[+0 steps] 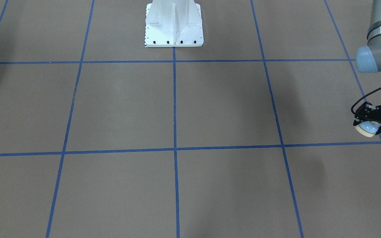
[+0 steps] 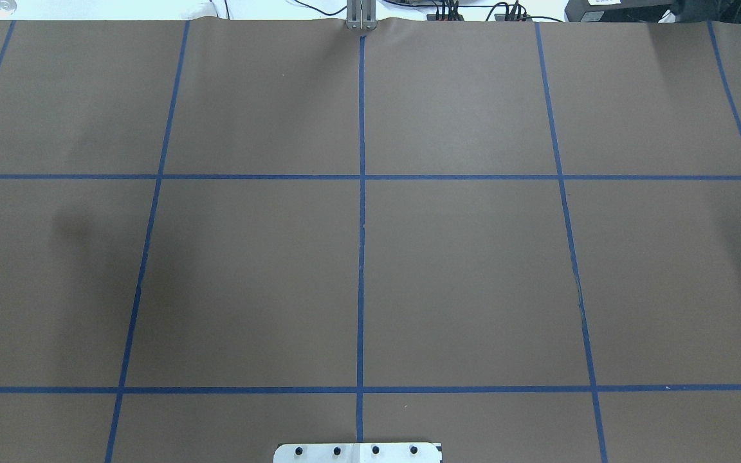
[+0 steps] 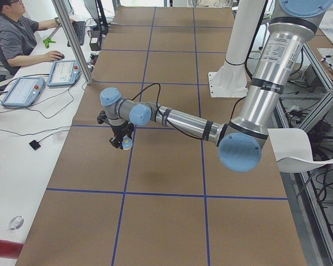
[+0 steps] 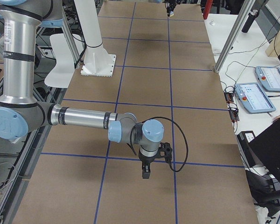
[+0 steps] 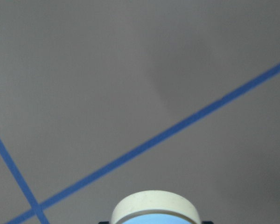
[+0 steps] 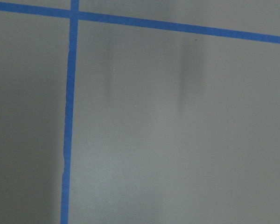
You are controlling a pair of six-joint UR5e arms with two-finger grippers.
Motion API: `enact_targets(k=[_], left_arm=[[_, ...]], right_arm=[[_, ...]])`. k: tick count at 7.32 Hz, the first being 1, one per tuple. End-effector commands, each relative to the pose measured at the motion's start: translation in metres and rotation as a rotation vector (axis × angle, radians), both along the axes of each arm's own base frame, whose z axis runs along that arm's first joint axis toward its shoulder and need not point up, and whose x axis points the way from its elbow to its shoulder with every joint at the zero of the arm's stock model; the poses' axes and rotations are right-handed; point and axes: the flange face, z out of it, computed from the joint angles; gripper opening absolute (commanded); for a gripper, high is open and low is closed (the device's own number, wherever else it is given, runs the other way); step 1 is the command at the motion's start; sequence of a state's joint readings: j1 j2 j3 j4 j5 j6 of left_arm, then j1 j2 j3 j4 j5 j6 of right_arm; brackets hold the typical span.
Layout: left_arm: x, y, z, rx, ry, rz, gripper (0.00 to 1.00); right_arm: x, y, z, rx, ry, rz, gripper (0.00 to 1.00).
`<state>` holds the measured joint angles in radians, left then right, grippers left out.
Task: Place and press bell with both arms
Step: 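Carry the blue bell with the left gripper toward the table center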
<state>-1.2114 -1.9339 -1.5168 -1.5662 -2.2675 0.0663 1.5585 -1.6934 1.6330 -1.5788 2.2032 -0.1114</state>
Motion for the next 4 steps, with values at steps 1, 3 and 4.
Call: enact_targets(k=[1,3,4], left_arm=[[0.099,-0.018,-0.105,-0.027,-0.009,0.004,0.05],[0.206,0.000,-0.190,-0.094,0.022,0.002,0.05],[0.258,0.014,-0.229,-0.137,0.035,-0.004,0.05]], right_arm=[[-0.001,-0.014,-0.022,0.045,-0.008,0.002,1.00],[-0.001,-0.017,-0.032,0.068,-0.007,0.001,1.00],[-0.001,-0.018,-0.036,0.075,-0.010,0.001,1.00]])
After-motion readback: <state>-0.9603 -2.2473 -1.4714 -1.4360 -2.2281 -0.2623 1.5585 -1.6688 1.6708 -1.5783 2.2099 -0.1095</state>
